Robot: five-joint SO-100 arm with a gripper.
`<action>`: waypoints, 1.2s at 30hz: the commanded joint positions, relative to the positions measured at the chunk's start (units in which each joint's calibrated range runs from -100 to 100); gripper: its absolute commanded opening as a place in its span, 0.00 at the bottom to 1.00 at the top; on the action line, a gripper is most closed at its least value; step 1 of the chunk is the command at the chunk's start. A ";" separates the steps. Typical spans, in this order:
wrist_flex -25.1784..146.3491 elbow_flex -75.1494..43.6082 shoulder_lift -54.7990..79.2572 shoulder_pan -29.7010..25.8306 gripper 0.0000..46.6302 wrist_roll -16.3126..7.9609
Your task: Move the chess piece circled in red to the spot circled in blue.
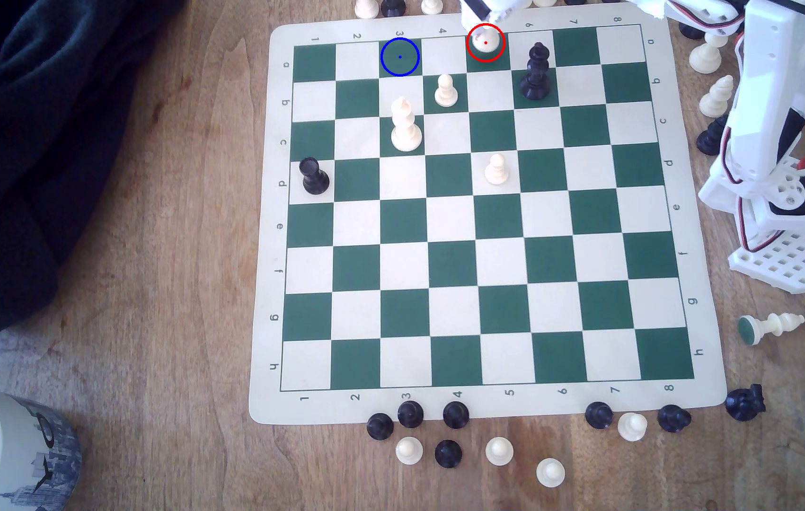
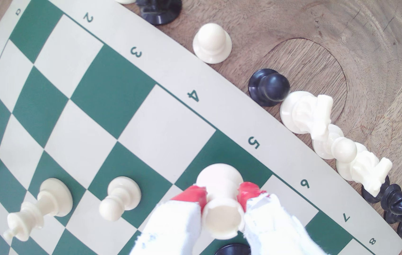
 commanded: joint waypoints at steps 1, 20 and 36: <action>4.28 -12.11 -5.91 -1.15 0.06 0.29; 0.51 -26.52 7.93 -6.86 0.05 0.59; -3.18 -31.42 16.25 -7.33 0.05 0.63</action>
